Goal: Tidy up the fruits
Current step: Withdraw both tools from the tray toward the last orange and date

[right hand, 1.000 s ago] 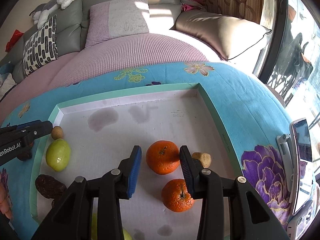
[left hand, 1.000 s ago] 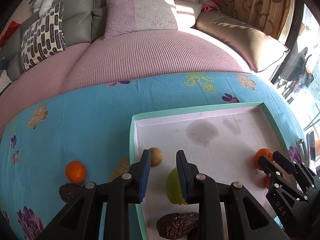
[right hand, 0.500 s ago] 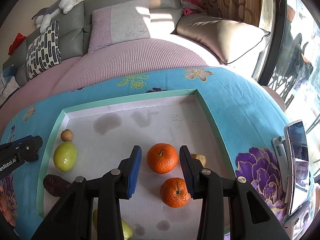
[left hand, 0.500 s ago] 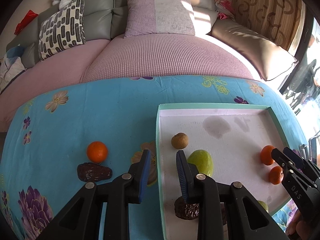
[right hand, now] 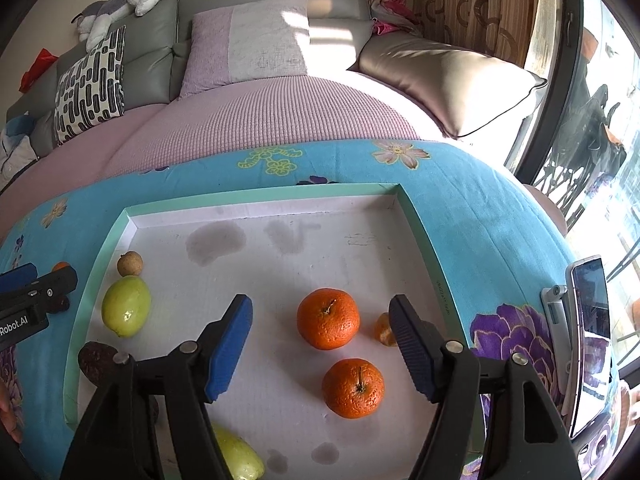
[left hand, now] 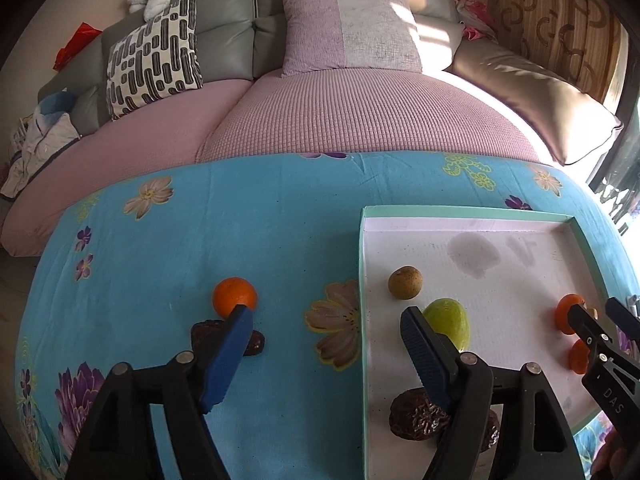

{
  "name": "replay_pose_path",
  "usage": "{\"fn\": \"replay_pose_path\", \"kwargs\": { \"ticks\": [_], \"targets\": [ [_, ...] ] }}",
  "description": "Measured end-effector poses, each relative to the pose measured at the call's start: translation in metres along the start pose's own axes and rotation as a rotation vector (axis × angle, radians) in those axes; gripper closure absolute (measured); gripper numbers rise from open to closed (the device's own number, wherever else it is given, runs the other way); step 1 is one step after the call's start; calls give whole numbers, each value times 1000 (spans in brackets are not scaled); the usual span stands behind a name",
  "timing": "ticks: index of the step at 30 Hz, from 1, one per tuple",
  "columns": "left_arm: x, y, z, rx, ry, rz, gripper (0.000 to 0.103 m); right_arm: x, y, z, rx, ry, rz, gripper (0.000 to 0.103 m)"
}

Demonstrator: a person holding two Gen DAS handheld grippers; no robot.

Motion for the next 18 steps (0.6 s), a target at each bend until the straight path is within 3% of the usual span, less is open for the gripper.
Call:
{"fn": "replay_pose_path", "kwargs": {
  "ticks": [7, 15, 18],
  "targets": [
    [1, 1, 8, -3, 38, -20, 8, -4, -3, 7, 58, -16, 18, 25],
    [3, 1, 17, 7, 84, -42, 0, -5, -4, 9, 77, -30, 13, 22],
    [3, 0, 20, 9, 97, -49, 0, -4, -4, 10, 85, -40, -4, 9]
  ]
}}
Point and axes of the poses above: each gripper's, at about its wrist camera, not at the fingertips, and x roughly against the way its jaws point, z to its left, y to its top, the point moved 2 cm from there along -x, roughly the way its jaws point, and after that the axes turned 7 degrees about -z, right-handed, at the moved point
